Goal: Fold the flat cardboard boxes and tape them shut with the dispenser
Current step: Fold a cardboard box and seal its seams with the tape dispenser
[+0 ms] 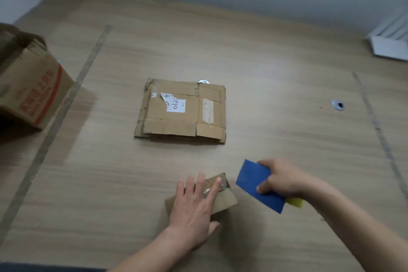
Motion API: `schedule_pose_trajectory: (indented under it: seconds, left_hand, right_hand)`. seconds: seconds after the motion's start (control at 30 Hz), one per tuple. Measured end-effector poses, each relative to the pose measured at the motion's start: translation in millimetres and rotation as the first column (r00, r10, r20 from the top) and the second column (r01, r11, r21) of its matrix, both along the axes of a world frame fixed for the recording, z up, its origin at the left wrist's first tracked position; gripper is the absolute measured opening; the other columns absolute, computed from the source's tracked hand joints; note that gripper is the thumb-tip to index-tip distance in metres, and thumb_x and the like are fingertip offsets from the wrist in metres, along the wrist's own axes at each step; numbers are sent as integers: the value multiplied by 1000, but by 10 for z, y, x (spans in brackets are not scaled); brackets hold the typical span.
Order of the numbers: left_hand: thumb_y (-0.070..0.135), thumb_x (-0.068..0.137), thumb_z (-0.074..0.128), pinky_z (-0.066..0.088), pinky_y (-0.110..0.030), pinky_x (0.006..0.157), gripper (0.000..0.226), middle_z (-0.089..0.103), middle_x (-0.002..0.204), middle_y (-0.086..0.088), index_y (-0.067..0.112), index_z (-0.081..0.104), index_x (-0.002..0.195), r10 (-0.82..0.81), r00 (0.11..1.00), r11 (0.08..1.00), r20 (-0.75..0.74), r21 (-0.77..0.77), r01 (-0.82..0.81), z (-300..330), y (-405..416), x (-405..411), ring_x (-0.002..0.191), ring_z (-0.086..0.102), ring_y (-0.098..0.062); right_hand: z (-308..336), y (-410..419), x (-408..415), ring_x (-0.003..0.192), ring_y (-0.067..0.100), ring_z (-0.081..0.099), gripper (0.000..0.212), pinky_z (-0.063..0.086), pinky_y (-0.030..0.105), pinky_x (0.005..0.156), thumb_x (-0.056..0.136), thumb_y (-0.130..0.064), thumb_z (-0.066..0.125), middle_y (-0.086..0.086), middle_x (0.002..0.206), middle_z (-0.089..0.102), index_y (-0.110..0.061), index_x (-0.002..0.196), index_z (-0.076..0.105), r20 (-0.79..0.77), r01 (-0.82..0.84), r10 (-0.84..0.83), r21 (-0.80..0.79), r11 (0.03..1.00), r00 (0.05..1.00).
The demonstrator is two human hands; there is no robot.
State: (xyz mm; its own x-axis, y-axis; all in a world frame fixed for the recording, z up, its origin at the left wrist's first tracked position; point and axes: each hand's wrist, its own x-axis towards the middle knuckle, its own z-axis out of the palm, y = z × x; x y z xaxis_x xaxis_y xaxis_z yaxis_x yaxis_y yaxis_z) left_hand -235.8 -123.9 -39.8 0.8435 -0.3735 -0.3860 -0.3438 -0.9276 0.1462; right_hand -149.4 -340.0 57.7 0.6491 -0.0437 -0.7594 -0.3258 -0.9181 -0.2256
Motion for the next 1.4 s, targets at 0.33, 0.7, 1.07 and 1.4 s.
schedule_pose_trajectory:
  seconds: [0.33,0.7,1.07,1.4]
  left_hand:
    - [74,86,38,14,-53,113,100,-42,154,-6,28,-18,154,114,990,992,-78,-45,-118,-97,-155,-36,145,-27,-38]
    - [49,101,44,52,-32,77,49,72,112,-12,8,62,123,12,256,-314,-967,-247,-917,584,-191,520,98,69,-26]
    - [-2,93,47,60,-37,68,26,70,85,-15,2,73,90,-262,189,-348,-946,-90,-933,722,-188,593,72,70,-24]
    - [4,94,59,56,-33,62,15,70,76,-12,-4,71,98,86,311,-203,-947,-322,-925,668,-100,692,62,64,-19]
  right_hand:
    - [276,-236,-147,88,15,73,50,57,29,77,75,-15,82,-7,98,76,-41,115,68,2,214,-243,466,858,970]
    - [620,-337,-117,100,29,71,70,57,31,78,58,-25,82,15,119,73,-24,128,70,-80,202,-225,778,594,971]
    - [666,-181,-159,107,33,68,62,56,39,88,71,-14,77,15,124,71,-28,130,68,-58,135,-145,785,605,988]
    - [545,-130,-274,118,28,65,71,53,32,94,67,-29,80,3,129,69,-38,135,62,-45,118,-125,731,672,991]
